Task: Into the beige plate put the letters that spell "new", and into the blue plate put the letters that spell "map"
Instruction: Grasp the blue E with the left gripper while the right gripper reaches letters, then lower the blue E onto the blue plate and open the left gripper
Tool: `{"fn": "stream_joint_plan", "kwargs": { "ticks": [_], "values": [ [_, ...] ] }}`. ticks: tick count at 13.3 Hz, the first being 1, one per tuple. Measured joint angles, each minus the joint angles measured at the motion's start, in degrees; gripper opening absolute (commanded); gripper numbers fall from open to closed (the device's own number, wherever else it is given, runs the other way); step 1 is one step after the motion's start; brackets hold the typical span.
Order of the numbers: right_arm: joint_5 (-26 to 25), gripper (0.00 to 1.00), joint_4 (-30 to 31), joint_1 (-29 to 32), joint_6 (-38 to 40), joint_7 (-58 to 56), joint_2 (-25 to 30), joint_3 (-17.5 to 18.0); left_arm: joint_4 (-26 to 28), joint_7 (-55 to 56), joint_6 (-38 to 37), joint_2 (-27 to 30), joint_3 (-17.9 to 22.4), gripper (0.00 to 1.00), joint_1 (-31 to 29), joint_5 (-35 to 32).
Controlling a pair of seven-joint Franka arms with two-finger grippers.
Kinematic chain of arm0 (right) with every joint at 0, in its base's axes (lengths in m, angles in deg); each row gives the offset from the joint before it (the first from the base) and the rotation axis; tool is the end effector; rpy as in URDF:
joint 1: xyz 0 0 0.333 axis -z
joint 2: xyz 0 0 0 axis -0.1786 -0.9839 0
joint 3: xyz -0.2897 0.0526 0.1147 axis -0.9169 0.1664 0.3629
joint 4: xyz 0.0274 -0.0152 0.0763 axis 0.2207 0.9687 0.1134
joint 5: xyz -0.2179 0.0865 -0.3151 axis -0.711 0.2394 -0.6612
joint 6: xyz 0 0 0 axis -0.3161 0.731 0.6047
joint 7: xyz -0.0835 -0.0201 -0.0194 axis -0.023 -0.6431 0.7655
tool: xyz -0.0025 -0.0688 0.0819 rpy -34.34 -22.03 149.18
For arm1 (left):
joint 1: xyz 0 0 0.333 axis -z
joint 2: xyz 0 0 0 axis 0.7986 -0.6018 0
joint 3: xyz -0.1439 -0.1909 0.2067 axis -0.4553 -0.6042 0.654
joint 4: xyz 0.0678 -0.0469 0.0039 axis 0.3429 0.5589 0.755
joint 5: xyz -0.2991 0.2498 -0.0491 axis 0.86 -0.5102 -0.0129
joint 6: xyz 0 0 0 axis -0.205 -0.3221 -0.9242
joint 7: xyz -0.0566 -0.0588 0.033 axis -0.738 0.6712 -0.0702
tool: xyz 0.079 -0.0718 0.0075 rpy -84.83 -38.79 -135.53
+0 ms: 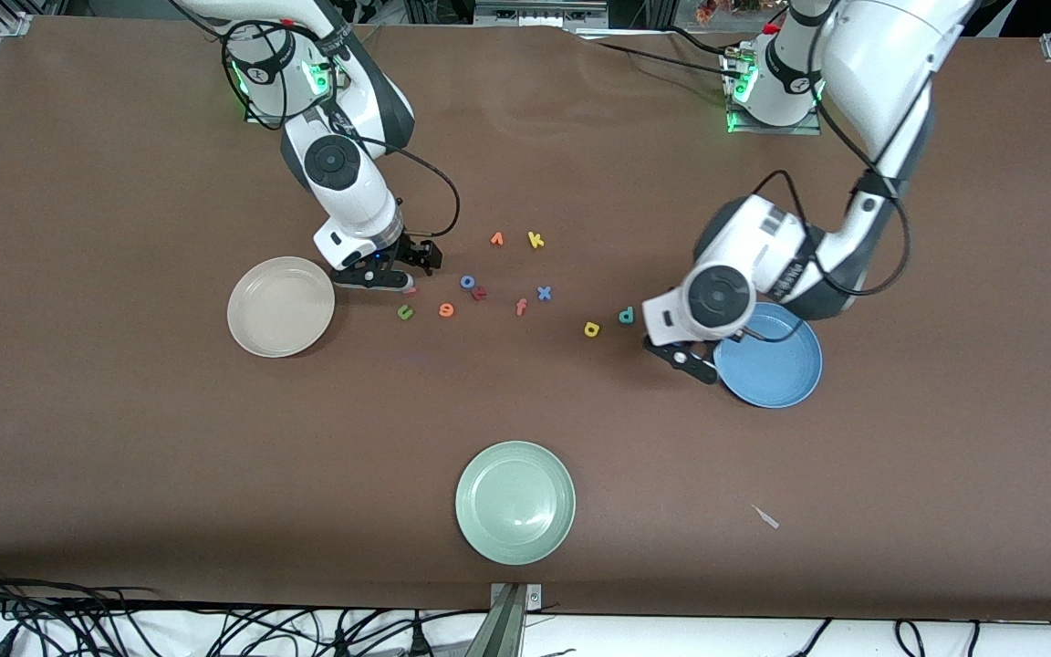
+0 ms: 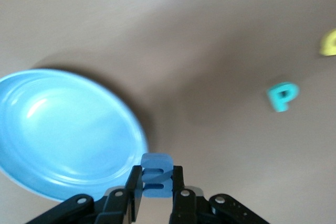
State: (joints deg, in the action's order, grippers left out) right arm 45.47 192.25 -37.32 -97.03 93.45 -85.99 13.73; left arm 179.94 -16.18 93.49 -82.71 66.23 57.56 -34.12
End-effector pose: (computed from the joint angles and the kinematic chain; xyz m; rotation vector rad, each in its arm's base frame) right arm 0.4514 0.3024 0.2313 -3.0999 0.1277 0.0204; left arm 0.5963 -0.2282 0.2598 -2.8768 0.7716 0.5022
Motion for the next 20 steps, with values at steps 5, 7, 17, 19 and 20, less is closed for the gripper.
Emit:
{"fn": "stream_joint_plan", "kwargs": {
  "ticks": [5, 7, 17, 19, 20],
  "values": [
    [-0.8, 1.0, 0.2, 0.0, -3.6, 0.0, -2.5, -0.1, 2.0, -1.9, 1.4, -3.0, 0.4, 0.4, -6.0, -2.3],
    [-0.8, 1.0, 1.0, 0.0, -6.1, 0.0, -3.6, -0.3, 2.0, -1.9, 2.1, -4.1, 0.4, 1.0, -6.2, -2.5],
    [-2.1, 0.7, 1.6, 0.0, -10.5, 0.0, -6.8, -0.9, 0.5, 14.3, 2.7, -3.2, -5.1, 1.0, -3.2, 1.7],
    [-2.3, 0.57, 1.6, 0.0, -10.6, 0.0, -7.1, -0.9, 0.7, 25.5, 5.9, -3.5, -5.2, 1.0, 0.4, 2.1],
    [-2.4, 0.5, 1.6, 0.0, -10.6, 0.0, -7.1, -0.9, 0.8, 30.8, 7.7, -4.0, -5.2, 1.0, 2.4, 2.1]
  ]
}}
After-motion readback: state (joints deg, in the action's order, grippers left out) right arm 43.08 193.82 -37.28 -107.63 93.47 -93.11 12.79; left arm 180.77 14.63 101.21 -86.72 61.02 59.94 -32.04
